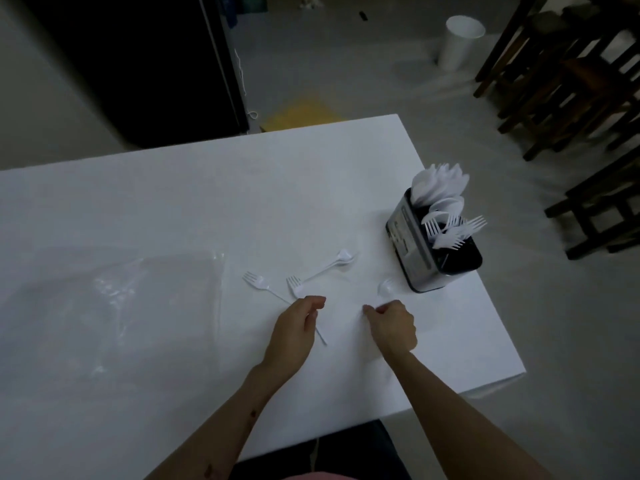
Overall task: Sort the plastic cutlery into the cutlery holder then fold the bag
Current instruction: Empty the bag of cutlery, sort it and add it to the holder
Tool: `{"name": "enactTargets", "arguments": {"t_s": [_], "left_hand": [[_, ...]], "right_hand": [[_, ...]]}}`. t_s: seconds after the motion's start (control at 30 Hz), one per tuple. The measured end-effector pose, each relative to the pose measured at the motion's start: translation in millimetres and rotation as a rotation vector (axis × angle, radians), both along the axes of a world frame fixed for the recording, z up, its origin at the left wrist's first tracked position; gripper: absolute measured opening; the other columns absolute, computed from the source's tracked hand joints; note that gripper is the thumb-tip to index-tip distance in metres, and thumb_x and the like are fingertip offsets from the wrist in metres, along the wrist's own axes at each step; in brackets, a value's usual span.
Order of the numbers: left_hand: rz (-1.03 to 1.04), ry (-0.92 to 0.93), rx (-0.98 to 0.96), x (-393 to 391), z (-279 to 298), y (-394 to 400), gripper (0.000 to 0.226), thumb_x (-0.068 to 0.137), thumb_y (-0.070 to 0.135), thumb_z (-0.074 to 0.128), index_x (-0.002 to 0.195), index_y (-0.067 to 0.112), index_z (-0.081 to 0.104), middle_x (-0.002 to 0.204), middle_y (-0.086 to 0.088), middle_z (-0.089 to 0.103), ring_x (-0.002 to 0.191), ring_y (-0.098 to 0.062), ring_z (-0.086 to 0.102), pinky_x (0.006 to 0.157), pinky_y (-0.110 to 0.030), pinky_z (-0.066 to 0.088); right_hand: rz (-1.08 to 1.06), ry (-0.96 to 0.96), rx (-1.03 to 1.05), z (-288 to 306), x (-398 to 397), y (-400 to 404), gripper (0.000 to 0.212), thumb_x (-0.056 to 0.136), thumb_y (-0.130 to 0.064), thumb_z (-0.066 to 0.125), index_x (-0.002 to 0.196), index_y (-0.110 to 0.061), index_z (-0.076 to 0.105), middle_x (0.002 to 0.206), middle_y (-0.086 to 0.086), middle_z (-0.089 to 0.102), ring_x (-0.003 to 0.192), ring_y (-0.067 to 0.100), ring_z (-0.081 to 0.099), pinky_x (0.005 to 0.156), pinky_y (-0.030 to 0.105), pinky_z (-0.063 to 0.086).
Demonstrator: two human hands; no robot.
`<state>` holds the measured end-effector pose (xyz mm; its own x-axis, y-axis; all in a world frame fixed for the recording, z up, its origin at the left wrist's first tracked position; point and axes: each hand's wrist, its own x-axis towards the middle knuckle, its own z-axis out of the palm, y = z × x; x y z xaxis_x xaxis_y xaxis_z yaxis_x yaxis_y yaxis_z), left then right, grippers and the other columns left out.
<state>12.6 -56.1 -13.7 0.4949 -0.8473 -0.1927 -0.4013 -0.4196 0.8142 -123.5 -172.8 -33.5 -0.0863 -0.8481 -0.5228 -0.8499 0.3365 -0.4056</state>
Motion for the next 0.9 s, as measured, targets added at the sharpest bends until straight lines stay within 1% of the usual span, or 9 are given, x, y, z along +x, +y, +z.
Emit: {"name": "enactTargets", "arguments": {"t_s": [0.17,0.27,0.33,0.47,0.57,0.63,0.7,0.77,0.9], "left_hand": [[-0.002,0.082,0.012,6,-2,5,0.026,0.097,0.011,0.047,0.117,0.019,0.063,0.113,0.011,0.067,0.105,-0.002,0.06,0.089,-0.001,0.038],[0.068,0.193,0.023,7,0,4,0.025,0.098,0.019,0.049,0.119,0.02,0.062,0.113,0.011,0.067,0.105,-0.001,0.06,0.084,0.0,0.039],[0.135,0.332,0.048,7,4,0,0.027,0.096,0.028,0.052,0.121,0.021,0.061,0.113,0.01,0.065,0.105,-0.002,0.058,0.084,-0.005,0.041],[0.282,0.677,0.087,14,3,-10,0.027,0.094,0.035,0.055,0.112,0.017,0.064,0.112,0.005,0.065,0.11,-0.012,0.058,0.097,-0.028,0.042],[0.452,0.752,0.029,23,-1,-7,0.02,0.098,0.022,0.049,0.107,0.01,0.062,0.117,-0.001,0.067,0.11,-0.018,0.06,0.099,-0.033,0.046],[0.581,0.787,-0.016,29,-2,1,0.017,0.1,0.018,0.044,0.103,0.009,0.058,0.113,-0.005,0.068,0.107,-0.021,0.063,0.099,-0.036,0.048],[0.689,0.815,-0.035,36,-4,9,0.017,0.101,0.017,0.042,0.109,0.006,0.053,0.11,-0.009,0.068,0.102,-0.022,0.065,0.094,-0.037,0.051],[0.759,0.843,-0.039,40,-4,16,0.019,0.102,0.016,0.04,0.114,0.004,0.048,0.107,-0.01,0.068,0.097,-0.023,0.066,0.087,-0.035,0.054],[0.833,0.911,-0.047,45,-5,25,0.02,0.101,0.014,0.042,0.119,0.006,0.047,0.109,-0.011,0.067,0.098,-0.026,0.066,0.075,-0.031,0.055]], "right_hand": [[0.035,-0.001,-0.059,4,-2,5,0.018,0.09,-0.032,0.06,0.099,-0.017,0.062,0.089,-0.001,0.059,0.08,0.02,0.057,0.068,0.03,0.043],[0.082,-0.315,-0.104,7,-4,11,0.014,0.094,-0.027,0.057,0.101,-0.017,0.064,0.087,-0.004,0.066,0.082,0.02,0.064,0.066,0.031,0.051],[0.16,-0.558,-0.008,16,1,17,0.011,0.094,-0.024,0.06,0.098,-0.017,0.067,0.088,-0.002,0.07,0.079,0.017,0.07,0.059,0.028,0.054],[0.397,-0.683,0.183,24,20,29,0.01,0.093,-0.022,0.063,0.095,-0.016,0.071,0.088,0.002,0.073,0.078,0.015,0.072,0.057,0.025,0.053],[0.381,-0.607,0.137,16,32,36,0.014,0.09,-0.031,0.067,0.091,-0.017,0.07,0.082,-0.002,0.073,0.072,0.012,0.071,0.059,0.03,0.057],[0.408,-0.417,-0.011,7,38,38,0.024,0.085,-0.041,0.07,0.086,-0.018,0.065,0.076,-0.006,0.069,0.068,0.012,0.066,0.062,0.033,0.057],[0.544,-0.178,-0.107,0,42,43,0.03,0.082,-0.047,0.07,0.084,-0.019,0.058,0.078,-0.007,0.062,0.07,0.014,0.06,0.059,0.029,0.046],[0.645,-0.052,-0.125,-3,44,47,0.029,0.083,-0.046,0.069,0.087,-0.021,0.054,0.083,-0.007,0.058,0.073,0.015,0.056,0.059,0.026,0.039],[0.716,-0.016,-0.165,-4,44,48,0.014,0.089,-0.034,0.06,0.088,-0.021,0.056,0.086,-0.005,0.06,0.074,0.015,0.057,0.066,0.029,0.05]]}}
